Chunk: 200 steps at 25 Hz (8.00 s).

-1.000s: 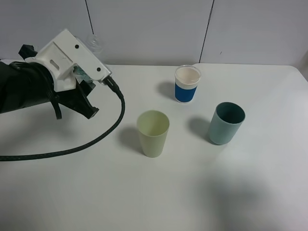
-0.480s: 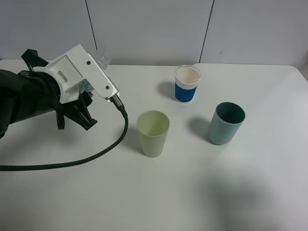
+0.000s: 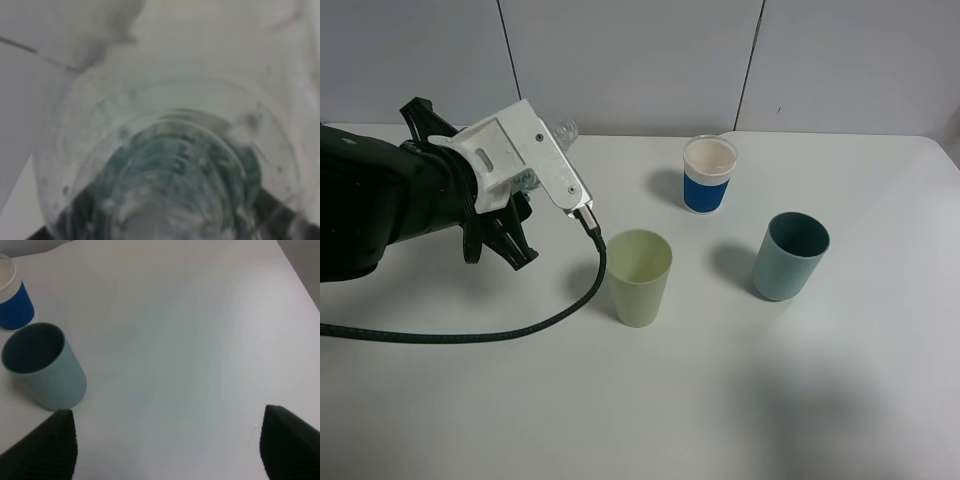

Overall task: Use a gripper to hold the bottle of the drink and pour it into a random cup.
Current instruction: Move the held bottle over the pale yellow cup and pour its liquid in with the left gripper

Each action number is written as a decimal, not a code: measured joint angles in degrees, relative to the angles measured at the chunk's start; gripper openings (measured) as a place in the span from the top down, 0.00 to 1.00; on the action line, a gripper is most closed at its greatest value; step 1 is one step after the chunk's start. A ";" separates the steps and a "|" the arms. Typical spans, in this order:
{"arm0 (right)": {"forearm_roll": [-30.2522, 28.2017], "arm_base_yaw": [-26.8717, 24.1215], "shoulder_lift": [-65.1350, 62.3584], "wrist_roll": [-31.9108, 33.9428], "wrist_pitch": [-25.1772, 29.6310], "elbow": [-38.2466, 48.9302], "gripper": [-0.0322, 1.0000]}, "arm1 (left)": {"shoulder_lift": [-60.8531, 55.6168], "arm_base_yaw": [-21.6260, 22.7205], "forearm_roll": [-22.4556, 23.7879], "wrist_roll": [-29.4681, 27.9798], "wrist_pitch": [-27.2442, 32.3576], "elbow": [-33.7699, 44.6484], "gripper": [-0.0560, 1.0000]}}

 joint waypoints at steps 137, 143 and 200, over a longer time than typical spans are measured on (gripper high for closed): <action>0.00 0.00 0.00 0.00 0.00 0.00 0.25 | 9.14 -7.88 0.15 36.05 -14.74 -8.61 0.50; 0.00 0.00 0.00 0.00 0.00 0.00 0.25 | 9.14 -7.93 0.25 37.97 -15.26 -8.61 0.50; 0.00 0.00 0.00 0.00 0.00 0.00 0.25 | 9.14 -9.06 0.63 41.42 -17.54 -8.61 0.50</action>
